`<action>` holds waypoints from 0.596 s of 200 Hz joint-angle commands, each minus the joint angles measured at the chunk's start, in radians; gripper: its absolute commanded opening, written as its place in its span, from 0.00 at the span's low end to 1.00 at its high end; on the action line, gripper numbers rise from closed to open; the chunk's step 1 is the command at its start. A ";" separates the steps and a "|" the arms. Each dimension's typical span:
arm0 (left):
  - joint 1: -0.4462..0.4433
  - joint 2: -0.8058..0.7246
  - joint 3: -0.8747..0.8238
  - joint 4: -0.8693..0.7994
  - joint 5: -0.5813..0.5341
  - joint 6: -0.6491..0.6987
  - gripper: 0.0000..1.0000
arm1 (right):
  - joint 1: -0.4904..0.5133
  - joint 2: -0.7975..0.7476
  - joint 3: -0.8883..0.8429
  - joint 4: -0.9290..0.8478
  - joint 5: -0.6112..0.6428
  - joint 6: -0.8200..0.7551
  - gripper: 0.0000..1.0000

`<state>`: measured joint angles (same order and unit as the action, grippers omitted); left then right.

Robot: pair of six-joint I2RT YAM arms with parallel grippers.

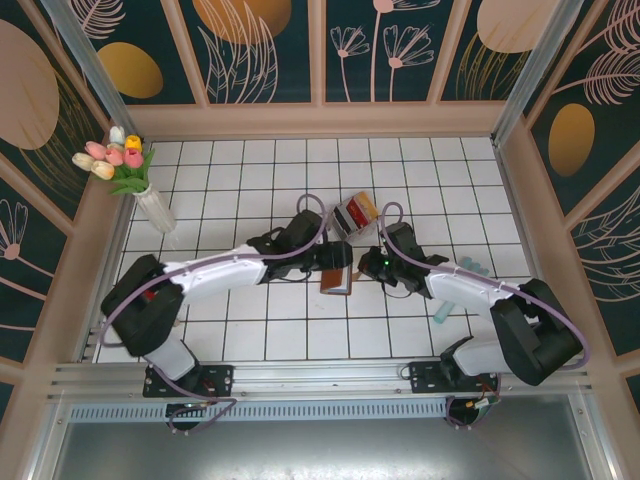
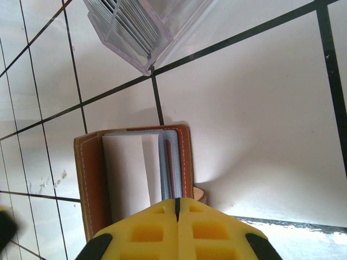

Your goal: Put the credit cards into the card holder

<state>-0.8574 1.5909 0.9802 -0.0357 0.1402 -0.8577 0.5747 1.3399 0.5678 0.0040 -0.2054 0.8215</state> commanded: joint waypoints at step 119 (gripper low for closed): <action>0.074 0.093 -0.124 0.044 0.091 0.042 0.50 | -0.007 0.016 0.052 -0.030 -0.003 -0.021 0.04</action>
<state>-0.7815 1.6535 0.8684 -0.0273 0.1875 -0.8375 0.5747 1.3445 0.5896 -0.0082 -0.2077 0.8177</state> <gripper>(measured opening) 0.492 0.053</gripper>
